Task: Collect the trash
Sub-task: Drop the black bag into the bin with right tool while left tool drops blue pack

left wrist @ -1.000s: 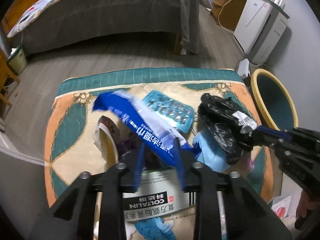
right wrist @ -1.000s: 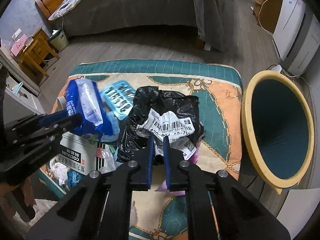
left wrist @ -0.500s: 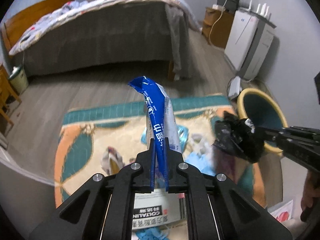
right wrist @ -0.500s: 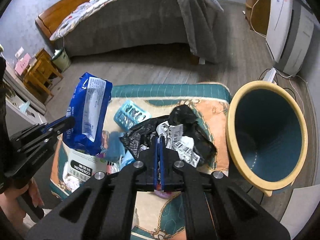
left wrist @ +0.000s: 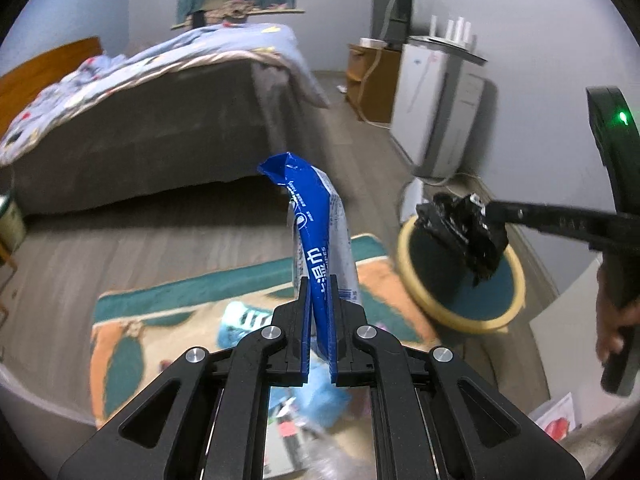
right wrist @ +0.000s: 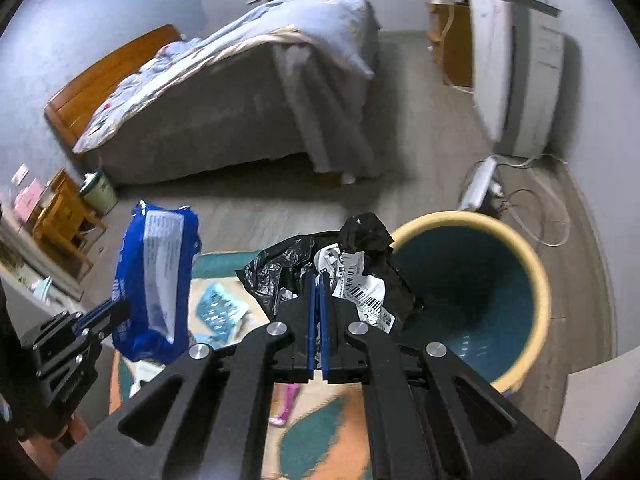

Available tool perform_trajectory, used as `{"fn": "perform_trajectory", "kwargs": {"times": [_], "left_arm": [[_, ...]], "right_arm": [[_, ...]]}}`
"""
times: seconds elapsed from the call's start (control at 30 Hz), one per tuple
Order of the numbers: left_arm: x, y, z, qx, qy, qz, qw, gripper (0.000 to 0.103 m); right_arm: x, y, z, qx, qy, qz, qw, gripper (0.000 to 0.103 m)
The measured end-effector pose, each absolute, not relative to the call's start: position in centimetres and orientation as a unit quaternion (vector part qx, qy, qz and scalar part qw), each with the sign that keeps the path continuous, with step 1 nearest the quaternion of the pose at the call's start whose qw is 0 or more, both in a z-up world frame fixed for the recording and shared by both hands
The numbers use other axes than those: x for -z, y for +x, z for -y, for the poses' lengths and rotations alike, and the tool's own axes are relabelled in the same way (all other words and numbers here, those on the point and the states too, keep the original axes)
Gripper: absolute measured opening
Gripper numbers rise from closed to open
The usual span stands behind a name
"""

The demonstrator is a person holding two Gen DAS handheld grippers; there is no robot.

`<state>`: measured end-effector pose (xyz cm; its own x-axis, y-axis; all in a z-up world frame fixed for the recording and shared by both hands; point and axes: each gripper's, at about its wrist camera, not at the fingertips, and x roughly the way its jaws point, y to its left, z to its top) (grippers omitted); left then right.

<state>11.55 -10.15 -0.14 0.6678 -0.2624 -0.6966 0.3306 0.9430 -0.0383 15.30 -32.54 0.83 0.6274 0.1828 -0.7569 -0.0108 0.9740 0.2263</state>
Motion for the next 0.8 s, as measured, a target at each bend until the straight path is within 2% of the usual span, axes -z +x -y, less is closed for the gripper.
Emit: {"fn": "perform_trajectory", "kwargs": {"times": [0.4, 0.67, 0.7, 0.77, 0.8], "left_arm": [[4.0, 14.7, 22.3, 0.267, 0.077, -0.415, 0.866, 0.007], [6.0, 15.5, 27.9, 0.308, 0.123, -0.406, 0.852, 0.008], [6.3, 15.3, 28.0, 0.312, 0.126, -0.406, 0.85, 0.012], [6.5, 15.4, 28.8, 0.308, 0.138, -0.405, 0.85, 0.02], [6.5, 15.3, 28.9, 0.307, 0.141, -0.404, 0.85, 0.026]], "right_arm": [[2.9, 16.3, 43.3, 0.04, 0.153, -0.462, 0.873, 0.001], [4.7, 16.0, 45.3, 0.068, 0.174, -0.481, 0.857, 0.004], [4.8, 16.0, 45.3, 0.069, 0.173, -0.482, 0.856, 0.006], [4.8, 16.1, 45.5, 0.071, 0.173, -0.48, 0.857, 0.026], [4.8, 16.1, 45.5, 0.071, 0.174, -0.478, 0.858, 0.032]]}}
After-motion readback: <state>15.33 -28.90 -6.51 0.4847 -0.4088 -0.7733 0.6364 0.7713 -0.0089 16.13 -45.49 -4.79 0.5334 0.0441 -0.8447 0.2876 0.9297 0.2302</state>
